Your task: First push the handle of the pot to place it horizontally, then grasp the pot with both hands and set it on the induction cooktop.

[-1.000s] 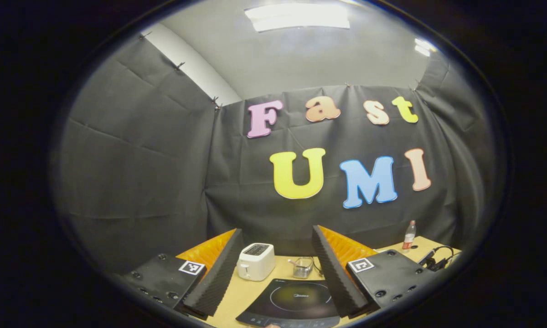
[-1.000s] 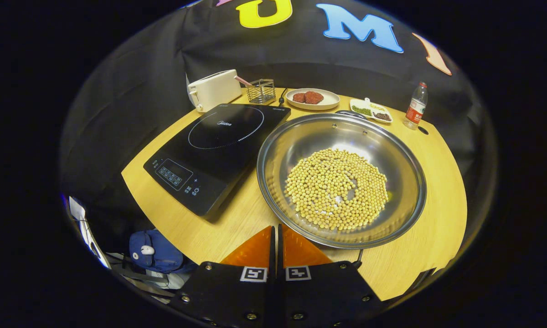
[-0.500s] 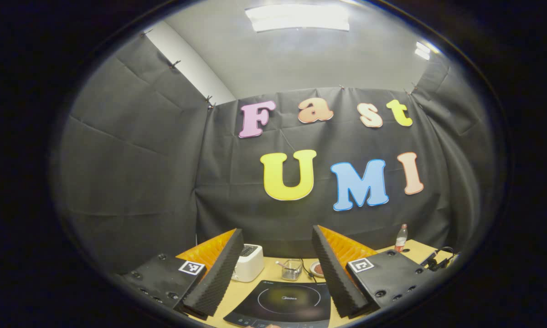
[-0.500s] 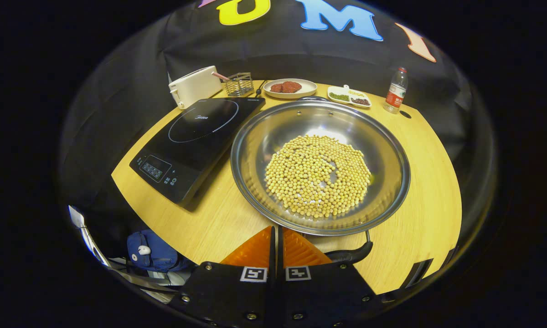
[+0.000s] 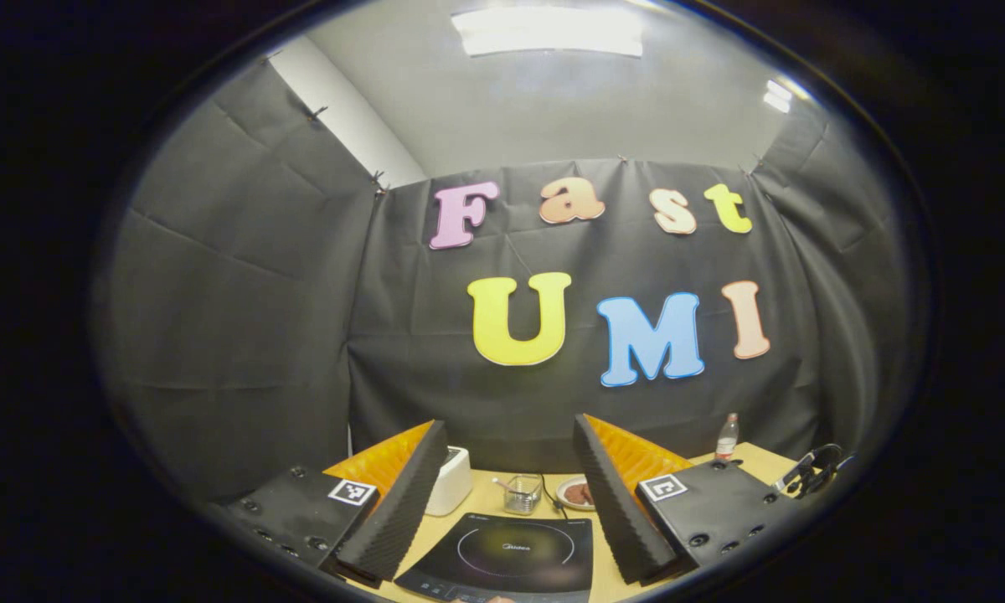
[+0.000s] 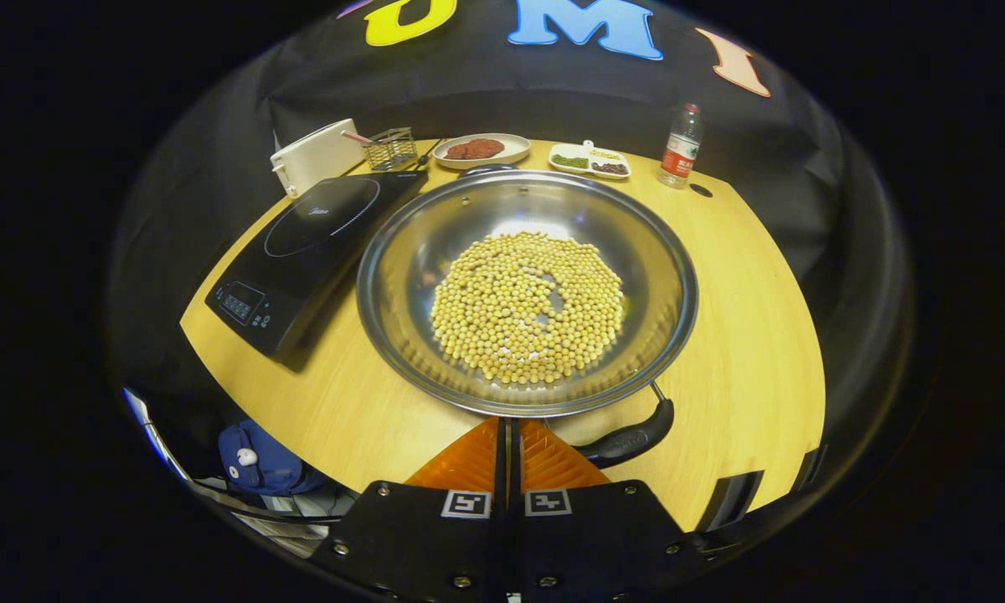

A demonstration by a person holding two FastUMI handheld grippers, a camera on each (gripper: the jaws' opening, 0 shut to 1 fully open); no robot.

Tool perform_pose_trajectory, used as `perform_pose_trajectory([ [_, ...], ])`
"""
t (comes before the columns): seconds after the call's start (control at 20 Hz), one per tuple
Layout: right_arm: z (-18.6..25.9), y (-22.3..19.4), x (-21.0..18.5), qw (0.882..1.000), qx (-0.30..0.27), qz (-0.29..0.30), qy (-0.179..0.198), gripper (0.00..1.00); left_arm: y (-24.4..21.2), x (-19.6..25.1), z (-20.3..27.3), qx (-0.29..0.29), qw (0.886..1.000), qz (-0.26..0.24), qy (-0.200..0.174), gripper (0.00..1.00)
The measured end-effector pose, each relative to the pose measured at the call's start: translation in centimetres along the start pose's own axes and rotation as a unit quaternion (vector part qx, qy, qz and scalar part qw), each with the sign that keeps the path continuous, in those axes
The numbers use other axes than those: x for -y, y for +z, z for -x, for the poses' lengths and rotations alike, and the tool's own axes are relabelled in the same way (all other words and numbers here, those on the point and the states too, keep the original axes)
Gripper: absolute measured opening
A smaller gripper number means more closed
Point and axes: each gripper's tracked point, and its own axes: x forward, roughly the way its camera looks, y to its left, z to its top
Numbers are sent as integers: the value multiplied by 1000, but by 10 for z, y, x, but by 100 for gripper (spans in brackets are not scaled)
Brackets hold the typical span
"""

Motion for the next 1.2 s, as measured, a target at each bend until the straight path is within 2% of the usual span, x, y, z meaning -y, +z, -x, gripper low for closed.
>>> perform_pose_trajectory([
  [0.25,-4,3,33,1000,-10,-1,-20,1,1,7,0,-1,1000,-2,-3,100],
  [0.65,-9,6,79,999,-27,20,-42,1,-6,7,3,-11,1000,-10,4,94],
  [0.7,-10,8,85,998,-29,23,-48,1,-7,9,3,-12,1000,-10,5,100],
  [0.75,-11,9,91,998,-31,26,-56,1,-7,10,2,-13,1000,-11,5,100],
  [0.8,-12,11,98,997,-33,28,-63,1,-8,11,1,-14,1000,-11,6,94],
  [0.85,-13,12,105,996,-35,30,-71,1,-8,11,2,-15,1000,-11,6,100],
  [1.2,-24,27,135,992,-37,60,-106,1,-12,17,4,-22,1000,-18,10,100],
])
